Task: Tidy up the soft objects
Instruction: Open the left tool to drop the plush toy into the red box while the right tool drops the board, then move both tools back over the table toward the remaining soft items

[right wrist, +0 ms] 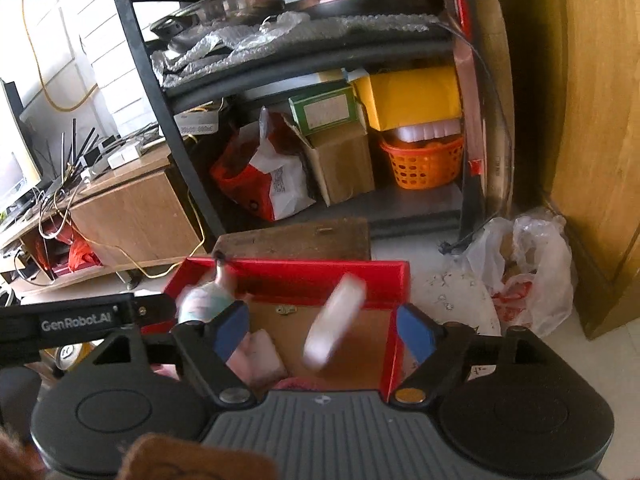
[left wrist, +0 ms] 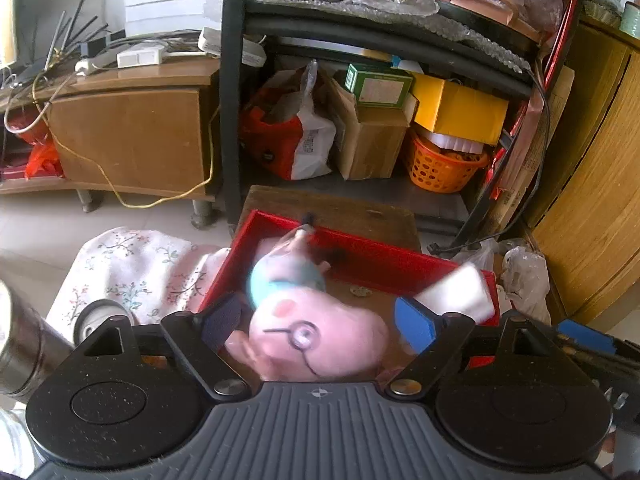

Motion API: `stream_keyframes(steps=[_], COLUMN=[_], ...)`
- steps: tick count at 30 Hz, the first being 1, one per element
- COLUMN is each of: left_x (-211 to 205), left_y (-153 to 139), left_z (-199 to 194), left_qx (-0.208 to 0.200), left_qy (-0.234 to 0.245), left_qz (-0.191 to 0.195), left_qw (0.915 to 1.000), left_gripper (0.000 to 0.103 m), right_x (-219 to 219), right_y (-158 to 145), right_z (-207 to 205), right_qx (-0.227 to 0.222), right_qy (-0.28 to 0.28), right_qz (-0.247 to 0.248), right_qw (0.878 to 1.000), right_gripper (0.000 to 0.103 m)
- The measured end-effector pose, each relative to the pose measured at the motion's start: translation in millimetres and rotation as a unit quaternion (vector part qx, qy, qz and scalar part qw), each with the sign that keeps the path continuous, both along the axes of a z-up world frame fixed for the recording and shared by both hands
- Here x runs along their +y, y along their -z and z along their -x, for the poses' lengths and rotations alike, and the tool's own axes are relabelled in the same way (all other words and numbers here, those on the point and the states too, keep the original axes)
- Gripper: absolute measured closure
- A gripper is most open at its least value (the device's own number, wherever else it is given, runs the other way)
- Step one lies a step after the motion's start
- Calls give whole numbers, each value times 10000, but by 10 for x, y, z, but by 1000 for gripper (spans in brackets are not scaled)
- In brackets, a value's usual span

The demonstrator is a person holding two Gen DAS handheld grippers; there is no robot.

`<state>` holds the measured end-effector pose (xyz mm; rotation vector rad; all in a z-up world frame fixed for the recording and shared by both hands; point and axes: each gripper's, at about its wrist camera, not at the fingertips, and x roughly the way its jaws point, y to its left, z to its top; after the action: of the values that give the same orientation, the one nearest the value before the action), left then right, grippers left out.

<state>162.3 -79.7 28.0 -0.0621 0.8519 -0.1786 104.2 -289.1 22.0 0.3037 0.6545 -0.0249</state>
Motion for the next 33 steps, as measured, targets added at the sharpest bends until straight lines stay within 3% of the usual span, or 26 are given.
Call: stream_keyframes(steps=[10,21,33], left_x=[123,238,403], left_y=[-98,-178,-58], left_z=[394,821,1032], left_qx=[-37,-203,-118], left_qy=[84,218,213], left_qz=[-57,-226,-508], left_qw=[9999,9993,9984], left_gripper=[20,19,19], right_x=[4,159,304], right_y=[-115,-130,39], right_z=[320,733,939], right_qx=[-78,-109,135], right_qy=[6,-218,-478], right_qz=[-487,-408,-220], right_qw=[9988,9989,9985], right_gripper=[49,49,49])
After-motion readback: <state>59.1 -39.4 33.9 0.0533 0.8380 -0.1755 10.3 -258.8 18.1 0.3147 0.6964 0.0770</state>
